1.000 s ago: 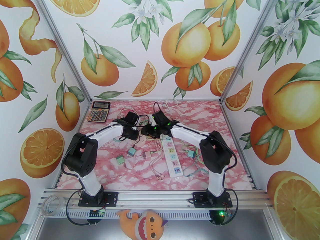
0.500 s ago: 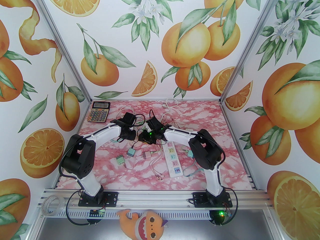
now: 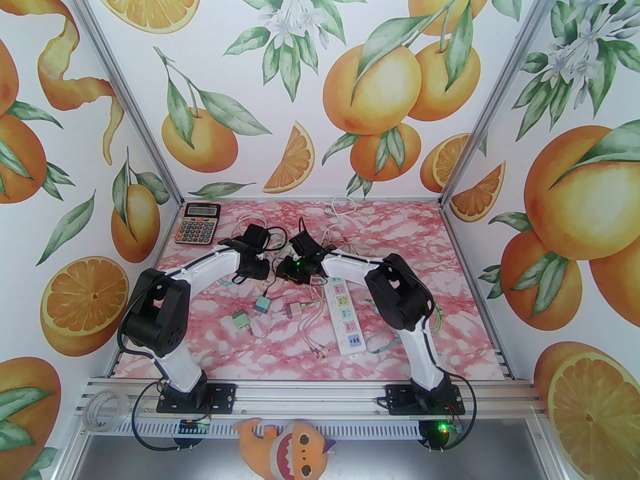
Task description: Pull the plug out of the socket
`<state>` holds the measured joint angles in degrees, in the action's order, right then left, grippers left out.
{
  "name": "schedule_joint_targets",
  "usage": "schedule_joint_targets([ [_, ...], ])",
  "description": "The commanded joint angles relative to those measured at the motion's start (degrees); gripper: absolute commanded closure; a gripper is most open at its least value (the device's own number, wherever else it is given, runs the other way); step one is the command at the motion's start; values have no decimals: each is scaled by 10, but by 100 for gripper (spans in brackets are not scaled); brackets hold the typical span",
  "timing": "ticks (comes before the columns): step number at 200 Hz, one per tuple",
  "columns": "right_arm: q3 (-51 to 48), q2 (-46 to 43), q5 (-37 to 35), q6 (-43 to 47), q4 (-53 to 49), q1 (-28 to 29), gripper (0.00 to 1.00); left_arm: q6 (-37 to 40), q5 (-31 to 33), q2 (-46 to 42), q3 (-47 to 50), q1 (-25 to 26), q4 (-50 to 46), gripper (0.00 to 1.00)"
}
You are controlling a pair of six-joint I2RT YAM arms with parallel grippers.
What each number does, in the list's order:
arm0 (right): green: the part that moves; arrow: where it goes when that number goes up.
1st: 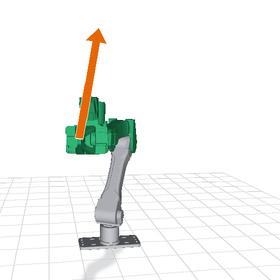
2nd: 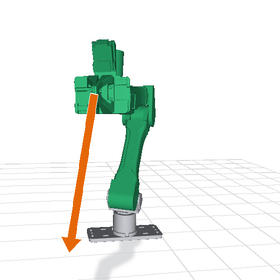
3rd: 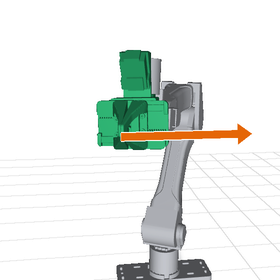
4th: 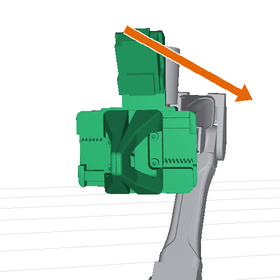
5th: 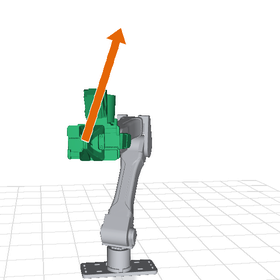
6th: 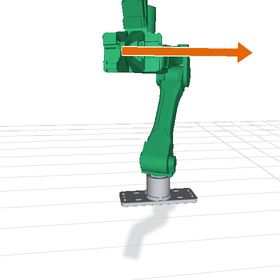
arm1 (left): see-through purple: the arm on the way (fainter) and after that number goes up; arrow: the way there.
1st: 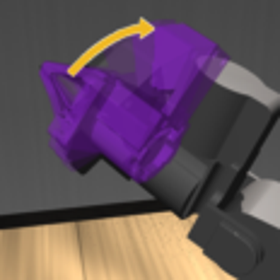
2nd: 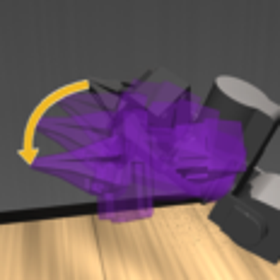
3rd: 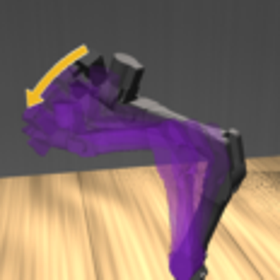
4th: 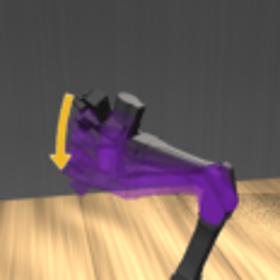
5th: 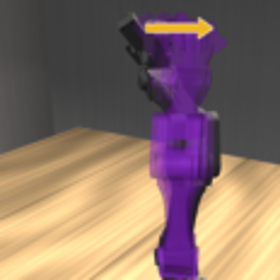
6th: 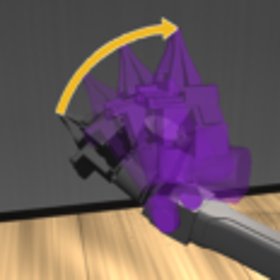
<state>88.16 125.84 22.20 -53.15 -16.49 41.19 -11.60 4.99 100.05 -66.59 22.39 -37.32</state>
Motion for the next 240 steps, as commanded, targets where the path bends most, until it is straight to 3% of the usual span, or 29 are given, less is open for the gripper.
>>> schedule_joint_targets([
  [1, 26, 22, 12, 6, 29, 0, 58, 2, -39, 4, -5, 4, -29, 77],
  [31, 31, 38, 12, 18, 6, 4, 56, 6, -51, 13, -14, 12, -31, 77],
  [72, 29, 53, -54, 53, -115, 6, 73, -2, -61, 17, -40, 11, -46, 78],
  [128, -20, 35, -88, 75, -157, 4, 73, -36, -135, 0, -37, -44, -38, 80],
  [206, 34, 60, -93, 89, -202, 7, 75, 16, -19, -1, -53, 28, -74, 80],
  [240, 50, 70, -107, 103, -230, 12, 75, 20, -6, -2, -49, 37, -80, 80],
])
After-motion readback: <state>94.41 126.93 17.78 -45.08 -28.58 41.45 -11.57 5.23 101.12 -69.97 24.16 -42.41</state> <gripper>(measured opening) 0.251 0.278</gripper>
